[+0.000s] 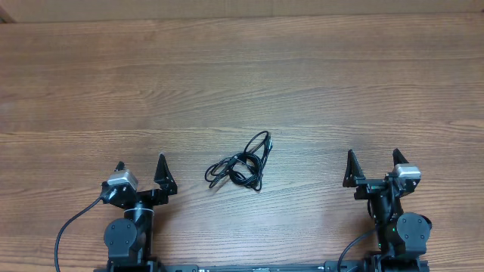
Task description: Untangle cables
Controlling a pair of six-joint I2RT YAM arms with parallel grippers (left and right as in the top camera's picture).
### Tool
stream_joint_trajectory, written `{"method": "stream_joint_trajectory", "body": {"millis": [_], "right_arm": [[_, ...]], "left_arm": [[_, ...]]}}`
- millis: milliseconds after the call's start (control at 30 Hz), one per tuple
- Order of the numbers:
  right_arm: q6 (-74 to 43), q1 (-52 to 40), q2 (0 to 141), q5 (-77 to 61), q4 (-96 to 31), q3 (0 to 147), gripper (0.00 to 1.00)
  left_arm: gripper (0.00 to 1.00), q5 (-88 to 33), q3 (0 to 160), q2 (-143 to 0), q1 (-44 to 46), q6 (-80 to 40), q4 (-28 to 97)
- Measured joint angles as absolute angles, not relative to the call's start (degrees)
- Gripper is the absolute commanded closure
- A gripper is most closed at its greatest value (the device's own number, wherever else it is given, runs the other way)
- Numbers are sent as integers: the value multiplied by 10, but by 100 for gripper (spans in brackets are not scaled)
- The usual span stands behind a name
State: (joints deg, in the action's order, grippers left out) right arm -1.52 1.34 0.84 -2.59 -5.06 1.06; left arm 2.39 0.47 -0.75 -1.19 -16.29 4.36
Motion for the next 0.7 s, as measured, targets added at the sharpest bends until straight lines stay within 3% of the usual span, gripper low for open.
{"method": "stream_joint_trajectory", "body": {"millis": [700], "right_arm": [[-15, 13, 8, -26, -51, 11, 0]], "left_arm": [[0, 19, 21, -8, -12, -161, 82]]}}
